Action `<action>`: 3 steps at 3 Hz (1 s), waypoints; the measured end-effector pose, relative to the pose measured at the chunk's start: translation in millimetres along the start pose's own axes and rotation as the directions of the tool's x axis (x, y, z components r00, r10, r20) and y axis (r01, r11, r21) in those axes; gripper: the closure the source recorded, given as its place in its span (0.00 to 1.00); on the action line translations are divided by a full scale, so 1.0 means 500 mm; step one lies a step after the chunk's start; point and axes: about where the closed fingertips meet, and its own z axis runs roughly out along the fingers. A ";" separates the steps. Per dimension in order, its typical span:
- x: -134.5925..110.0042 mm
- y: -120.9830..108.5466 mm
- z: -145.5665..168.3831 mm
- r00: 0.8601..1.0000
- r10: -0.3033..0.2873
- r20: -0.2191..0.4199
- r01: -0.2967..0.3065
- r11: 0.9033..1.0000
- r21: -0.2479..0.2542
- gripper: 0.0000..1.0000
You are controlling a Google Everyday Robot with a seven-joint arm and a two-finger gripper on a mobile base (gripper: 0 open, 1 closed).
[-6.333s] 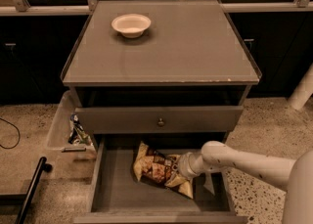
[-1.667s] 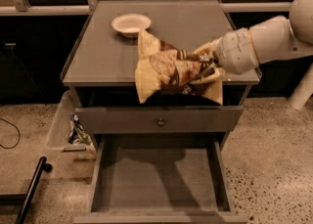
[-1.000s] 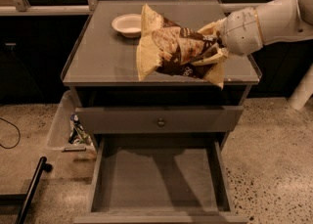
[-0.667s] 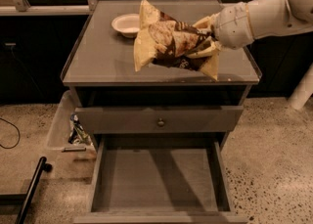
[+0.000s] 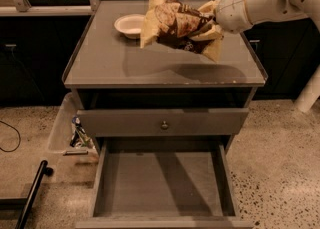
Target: Pick brown chip bag from middle drawer and place on counter
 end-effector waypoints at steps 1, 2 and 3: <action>0.060 -0.024 0.011 0.995 0.075 -0.061 -0.074 0.997 0.018 1.00; 0.122 -0.018 0.023 0.981 0.161 -0.109 -0.160 0.987 0.016 1.00; 0.171 -0.006 0.033 0.964 0.224 -0.145 -0.226 0.974 0.007 1.00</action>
Offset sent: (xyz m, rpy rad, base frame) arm 0.0592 -0.0601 -0.0540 -0.0058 0.1937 -0.2536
